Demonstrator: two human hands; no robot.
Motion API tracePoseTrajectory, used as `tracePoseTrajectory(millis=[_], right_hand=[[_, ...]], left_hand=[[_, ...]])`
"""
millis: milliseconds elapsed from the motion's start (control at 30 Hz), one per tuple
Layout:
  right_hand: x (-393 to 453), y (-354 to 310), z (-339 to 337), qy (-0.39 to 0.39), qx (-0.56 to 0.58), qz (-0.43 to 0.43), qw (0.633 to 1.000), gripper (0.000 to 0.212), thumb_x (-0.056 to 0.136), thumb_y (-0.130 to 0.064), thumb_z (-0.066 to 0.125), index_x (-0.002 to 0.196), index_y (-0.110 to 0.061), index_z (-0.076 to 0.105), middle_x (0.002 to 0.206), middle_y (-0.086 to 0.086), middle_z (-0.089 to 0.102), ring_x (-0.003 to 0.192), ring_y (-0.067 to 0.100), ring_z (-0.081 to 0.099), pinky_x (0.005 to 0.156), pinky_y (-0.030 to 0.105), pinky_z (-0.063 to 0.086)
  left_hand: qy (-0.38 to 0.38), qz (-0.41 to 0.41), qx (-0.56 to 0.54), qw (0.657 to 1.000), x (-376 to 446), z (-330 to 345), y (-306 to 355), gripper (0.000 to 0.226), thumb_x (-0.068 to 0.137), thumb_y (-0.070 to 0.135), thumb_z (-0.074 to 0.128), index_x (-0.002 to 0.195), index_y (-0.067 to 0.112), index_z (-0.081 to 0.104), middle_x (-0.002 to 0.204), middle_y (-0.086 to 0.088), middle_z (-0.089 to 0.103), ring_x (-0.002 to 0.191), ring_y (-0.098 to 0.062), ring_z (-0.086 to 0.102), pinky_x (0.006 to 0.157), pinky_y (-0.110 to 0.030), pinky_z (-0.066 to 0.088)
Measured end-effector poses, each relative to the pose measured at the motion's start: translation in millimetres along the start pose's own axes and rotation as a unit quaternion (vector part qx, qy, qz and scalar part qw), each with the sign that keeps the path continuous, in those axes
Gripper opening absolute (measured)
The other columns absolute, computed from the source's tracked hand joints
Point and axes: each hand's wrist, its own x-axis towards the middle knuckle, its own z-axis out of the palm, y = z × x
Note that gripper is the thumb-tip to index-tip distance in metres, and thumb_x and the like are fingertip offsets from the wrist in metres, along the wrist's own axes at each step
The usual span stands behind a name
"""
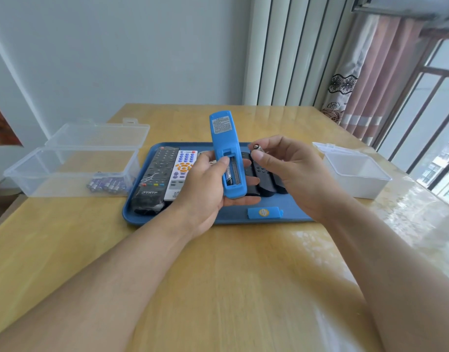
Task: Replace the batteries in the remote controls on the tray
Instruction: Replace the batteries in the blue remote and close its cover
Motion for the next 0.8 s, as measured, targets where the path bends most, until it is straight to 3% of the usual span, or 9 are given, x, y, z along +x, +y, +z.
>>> tracePoseTrajectory(millis=[67,167,333,400,567,700,800], right_hand=[[-0.7,-1.0,-0.3,0.010,-0.023,-0.012,1.000,0.014,0.087,-0.028,0.076,0.098,-0.021,0.073,0.082,-0.006,0.073,0.081,0.018,0.063,0.081,0.042,0.054],[-1.1,-2.3,-0.1,0.007,-0.008,-0.021,1.000,0.015,0.086,-0.024,0.075,0.100,-0.018,0.072,0.085,-0.005,0.075,0.081,0.008,0.068,0.079,0.028,0.051],[-3.0,-5.0,1.6,-0.011,0.033,-0.017,0.999,0.029,0.084,-0.029,0.072,0.106,-0.014,0.064,0.106,0.007,0.077,0.105,0.026,0.072,0.100,0.054,0.051],[-3.1,-5.1,1.8,-0.022,0.053,-0.015,0.998,0.029,0.086,-0.026,0.069,0.109,-0.012,0.060,0.110,0.009,0.076,0.105,0.028,0.072,0.099,0.052,0.052],[-2.3,-5.1,2.6,-0.026,0.058,-0.022,0.998,0.017,0.094,-0.016,0.064,0.109,-0.012,0.057,0.110,0.007,0.076,0.095,0.020,0.073,0.078,0.027,0.055],[-3.7,-5.4,5.5,-0.018,0.044,-0.027,0.998,0.022,0.093,-0.020,0.065,0.110,-0.009,0.057,0.110,0.008,0.076,0.102,0.028,0.072,0.093,0.045,0.054],[-4.6,-5.8,7.0,-0.012,0.040,-0.027,0.999,0.019,0.096,-0.016,0.063,0.111,-0.008,0.057,0.107,0.007,0.077,0.102,0.022,0.073,0.090,0.041,0.055]], left_hand=[[0.001,0.010,0.014,1.000,0.9,0.8,-1.1,0.028,0.111,0.014,0.034,0.136,0.007,0.046,0.122,-0.019,0.067,0.080,-0.026,0.075,0.066,-0.050,0.063],[0.005,0.014,0.015,1.000,2.1,1.6,-2.4,0.027,0.111,0.012,0.034,0.135,0.008,0.044,0.122,-0.019,0.065,0.078,-0.027,0.074,0.067,-0.050,0.063],[0.010,0.016,0.001,1.000,3.3,1.4,-2.3,0.029,0.109,0.008,0.036,0.137,0.008,0.044,0.119,-0.016,0.067,0.078,-0.029,0.075,0.067,-0.051,0.063],[0.011,0.019,0.003,1.000,3.7,0.6,-1.9,0.029,0.108,0.006,0.039,0.135,0.008,0.046,0.111,-0.013,0.069,0.076,-0.030,0.075,0.068,-0.051,0.063],[0.011,0.032,0.025,0.999,4.8,-2.5,-2.7,0.032,0.103,0.003,0.049,0.134,0.012,0.051,0.108,-0.013,0.072,0.079,-0.031,0.074,0.070,-0.051,0.063],[0.001,0.027,0.031,0.999,5.4,-2.6,-4.1,0.030,0.106,0.004,0.044,0.134,0.013,0.053,0.119,-0.016,0.069,0.078,-0.030,0.075,0.069,-0.048,0.062],[-0.021,0.028,0.038,0.999,4.4,-2.4,-5.1,0.030,0.108,0.005,0.041,0.133,0.013,0.054,0.121,-0.014,0.067,0.078,-0.031,0.074,0.071,-0.048,0.062]])
